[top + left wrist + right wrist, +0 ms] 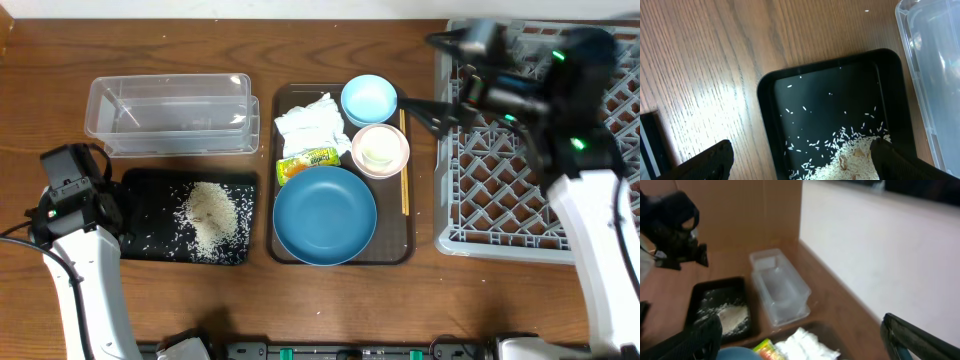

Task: Sort waste into correct bins and load items into the dishwasher rack
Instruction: 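Reach the right gripper toward the cream cup in the pink bowl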

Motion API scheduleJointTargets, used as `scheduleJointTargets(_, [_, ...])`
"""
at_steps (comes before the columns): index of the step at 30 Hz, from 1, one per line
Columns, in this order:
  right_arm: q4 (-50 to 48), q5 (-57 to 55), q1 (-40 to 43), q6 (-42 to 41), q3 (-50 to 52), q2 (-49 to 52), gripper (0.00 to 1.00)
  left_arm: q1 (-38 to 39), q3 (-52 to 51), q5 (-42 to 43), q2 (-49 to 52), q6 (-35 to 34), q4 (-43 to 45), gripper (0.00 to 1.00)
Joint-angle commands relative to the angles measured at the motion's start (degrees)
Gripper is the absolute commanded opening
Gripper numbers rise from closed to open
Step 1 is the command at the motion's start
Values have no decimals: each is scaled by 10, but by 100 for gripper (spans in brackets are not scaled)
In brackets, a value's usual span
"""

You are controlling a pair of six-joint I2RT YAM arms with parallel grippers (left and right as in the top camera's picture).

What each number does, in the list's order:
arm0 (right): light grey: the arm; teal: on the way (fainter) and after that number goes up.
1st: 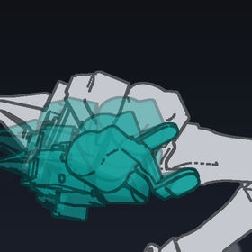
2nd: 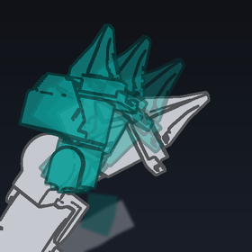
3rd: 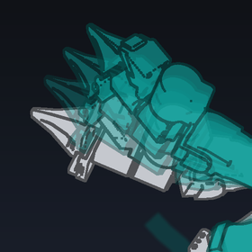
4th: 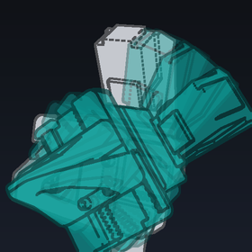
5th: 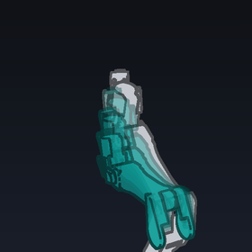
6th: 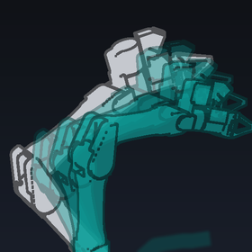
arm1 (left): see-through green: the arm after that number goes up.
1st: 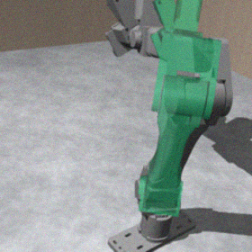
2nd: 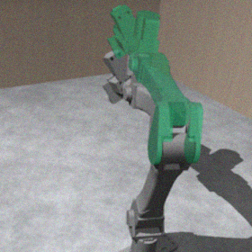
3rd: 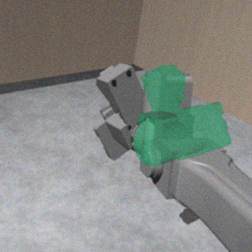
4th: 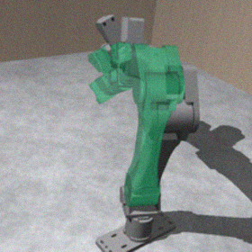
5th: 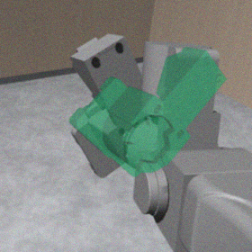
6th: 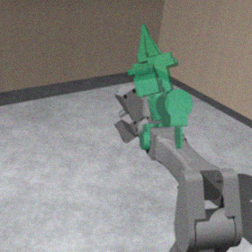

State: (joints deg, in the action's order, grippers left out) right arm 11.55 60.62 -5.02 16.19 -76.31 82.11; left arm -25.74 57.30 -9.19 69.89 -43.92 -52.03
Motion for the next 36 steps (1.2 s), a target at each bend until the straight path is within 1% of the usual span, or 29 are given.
scheduleJointTargets(1, [30, -45, -45, 29, -35, 26, 99, -3, 12, -3, 0, -5, 0, 90])
scheduleJointTargets(2, [37, -40, -52, 23, -35, 32, 99, -3, 12, -3, 0, -5, 0, 90])
scheduleJointTargets(5, [76, 1, -73, -34, -35, 43, 99, -3, 12, -3, 0, -5, 0, 90])
scheduleJointTargets(8, [45, -2, -98, -45, -35, 52, 99, -3, 12, -3, 0, -5, 0, 90])
scheduleJointTargets(9, [36, -34, -109, -61, -35, 56, 99, -3, 12, -3, 0, -5, 0, 90])
scheduleJointTargets(10, [31, -82, -120, -95, -35, 57, 99, -3, 12, -3, 0, -5, 0, 90])
scheduleJointTargets(13, [40, -294, -160, -195, -35, 59, 99, -3, 12, -3, 0, -5, 0, 90])
scheduleJointTargets(14, [51, -361, -175, -216, -35, 59, 99, -3, 12, -3, 0, -5, 0, 90])
scheduleJointTargets(16, [81, -482, -212, -222, -36, 60, 99, -3, 12, -3, 0, -5, 0, 90])
scheduleJointTargets(19, [158, -587, -255, -224, -57, 67, 99, -3, 12, -3, 0, -5, 0, 90])
scheduleJointTargets(22, [250, -595, -270, -224, -111, 95, 99, -3, 12, -3, 0, -5, 0, 90])
scheduleJointTargets(26, [387, -618, -273, -225, -222, 169, 99, -3, 12, -3, 0, -5, 0, 91])
scheduleJointTargets(28, [438, -633, -273, -232, -273, 208, 99, -3, 12, -3, 0, -5, 0, 91])
scheduleJointTargets(31, [469, -634, -272, -239, -318, 255, 99, -3, 12, -3, 0, -5, 0, 90])
scheduleJointTargets(36, [476, -579, -279, -238, -315, 270, 99, -3, 12, -3, 0, -5, 0, 91])
